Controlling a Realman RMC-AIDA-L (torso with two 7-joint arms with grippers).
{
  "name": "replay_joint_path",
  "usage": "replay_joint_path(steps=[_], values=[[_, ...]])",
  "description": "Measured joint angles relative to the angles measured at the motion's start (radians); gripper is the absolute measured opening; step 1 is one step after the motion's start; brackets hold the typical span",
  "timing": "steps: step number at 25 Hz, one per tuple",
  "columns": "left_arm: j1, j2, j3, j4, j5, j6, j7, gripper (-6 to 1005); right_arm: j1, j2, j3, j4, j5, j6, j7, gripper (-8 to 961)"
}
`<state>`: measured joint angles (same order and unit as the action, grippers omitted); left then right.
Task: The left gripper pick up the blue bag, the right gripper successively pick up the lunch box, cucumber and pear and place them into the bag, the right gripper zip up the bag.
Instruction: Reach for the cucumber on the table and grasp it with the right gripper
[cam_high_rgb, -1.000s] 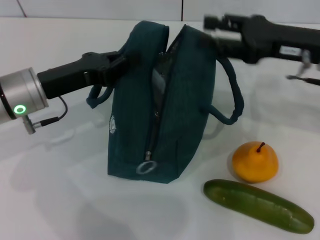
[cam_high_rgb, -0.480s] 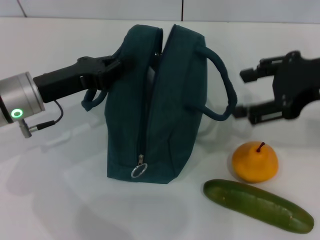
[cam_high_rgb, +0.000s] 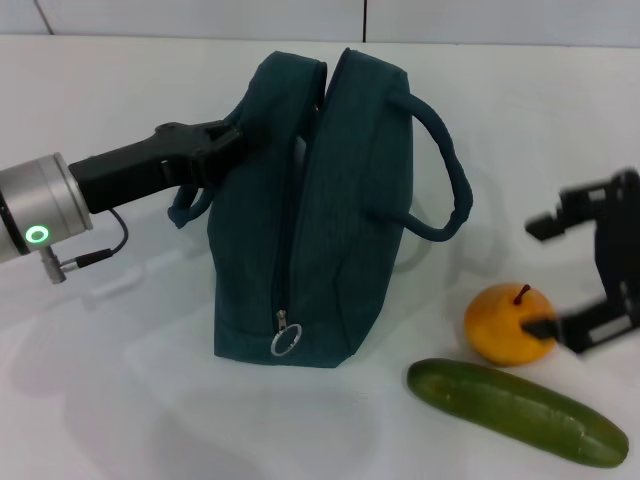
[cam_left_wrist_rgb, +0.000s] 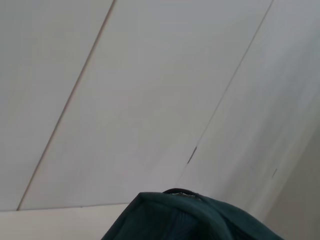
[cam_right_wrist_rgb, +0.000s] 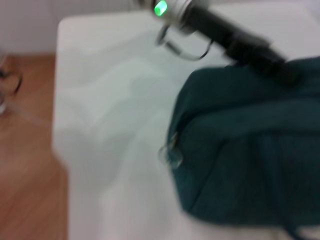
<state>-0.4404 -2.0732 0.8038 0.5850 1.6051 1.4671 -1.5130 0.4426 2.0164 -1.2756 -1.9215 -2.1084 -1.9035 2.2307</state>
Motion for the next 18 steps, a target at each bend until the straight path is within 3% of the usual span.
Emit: replay_joint_path(steps=[6,13,18], values=[[-0.006,0.000,0.000,-0.012,0.001,-0.009,0.003,42,0.010,0.003,-0.113,-0.002,-0.142,-0.051,-0.007,874],[-0.007,-0.001,0.000,-0.016,0.000,-0.029,0.005,42,0.004,0.005,-0.275,0.089,-0.283,0.011,-0.001,872],[-0.012,-0.001,0.000,-0.016,-0.002,-0.031,0.005,42,0.009,0.005,-0.320,0.155,-0.303,0.046,0.000,871]])
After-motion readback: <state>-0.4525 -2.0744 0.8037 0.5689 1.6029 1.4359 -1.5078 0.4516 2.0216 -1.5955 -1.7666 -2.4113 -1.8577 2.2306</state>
